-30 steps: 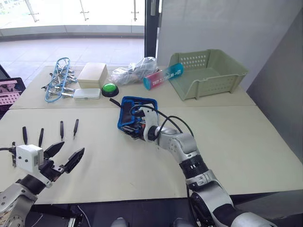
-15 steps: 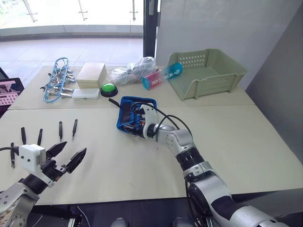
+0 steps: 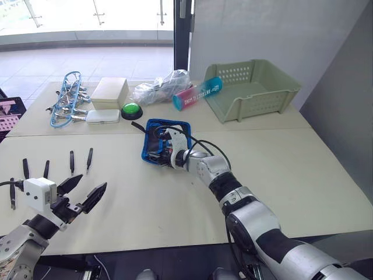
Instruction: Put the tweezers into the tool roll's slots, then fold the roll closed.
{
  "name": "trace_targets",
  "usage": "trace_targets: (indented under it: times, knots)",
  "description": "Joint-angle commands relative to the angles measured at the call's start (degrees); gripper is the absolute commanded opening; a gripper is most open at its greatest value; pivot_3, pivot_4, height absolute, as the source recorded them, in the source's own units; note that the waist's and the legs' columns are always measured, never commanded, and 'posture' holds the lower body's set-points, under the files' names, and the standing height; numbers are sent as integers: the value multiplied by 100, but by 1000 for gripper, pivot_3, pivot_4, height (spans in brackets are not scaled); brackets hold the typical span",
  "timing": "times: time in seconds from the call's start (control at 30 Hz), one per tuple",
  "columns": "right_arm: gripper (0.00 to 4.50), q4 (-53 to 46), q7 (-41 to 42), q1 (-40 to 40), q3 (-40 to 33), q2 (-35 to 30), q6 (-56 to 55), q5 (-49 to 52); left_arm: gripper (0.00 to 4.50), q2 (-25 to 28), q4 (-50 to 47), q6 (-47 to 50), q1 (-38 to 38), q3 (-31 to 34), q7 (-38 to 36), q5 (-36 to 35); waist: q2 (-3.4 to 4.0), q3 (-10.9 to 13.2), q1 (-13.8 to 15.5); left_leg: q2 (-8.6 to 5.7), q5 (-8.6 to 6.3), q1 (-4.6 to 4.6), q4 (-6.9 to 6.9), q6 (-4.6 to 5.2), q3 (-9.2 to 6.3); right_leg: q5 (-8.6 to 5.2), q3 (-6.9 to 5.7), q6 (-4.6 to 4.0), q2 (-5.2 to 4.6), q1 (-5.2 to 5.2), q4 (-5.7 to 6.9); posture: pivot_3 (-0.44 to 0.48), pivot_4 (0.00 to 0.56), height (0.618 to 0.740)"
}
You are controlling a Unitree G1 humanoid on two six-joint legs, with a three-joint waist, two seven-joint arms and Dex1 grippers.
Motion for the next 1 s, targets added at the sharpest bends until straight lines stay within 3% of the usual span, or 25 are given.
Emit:
trace_targets:
  times: [0.03,0.27,0.47,1.0]
  knots:
    - [4493,-647,215,-132,288,885,-119,-196,4500,40,-117,-75,-29,54,-17,-29,0,0,-4,0,0,0,0,0,0,0,0,0,0,0,0,0,150,716]
    - [4493,-2059,543,584,1539,141,-154,-1135,4500,94,-71,-20,-86,53,-26,-41,0,0,6,0,0,-2,-2,0,-1,0,0,0,0,-3,0,0,150,716]
    - [4493,-2866,319,1072,2249,-568,-698,-2354,4500,188,18,38,-226,37,-40,-39,-2,0,37,0,0,-9,4,-1,-1,0,-1,0,0,-3,-6,0,150,716]
    - [4493,-1980,-255,1217,2280,-671,-1119,-3741,4500,308,95,128,-379,34,-79,-24,-3,-1,-13,0,2,0,-2,-4,0,0,-1,0,0,-3,-2,0,150,716]
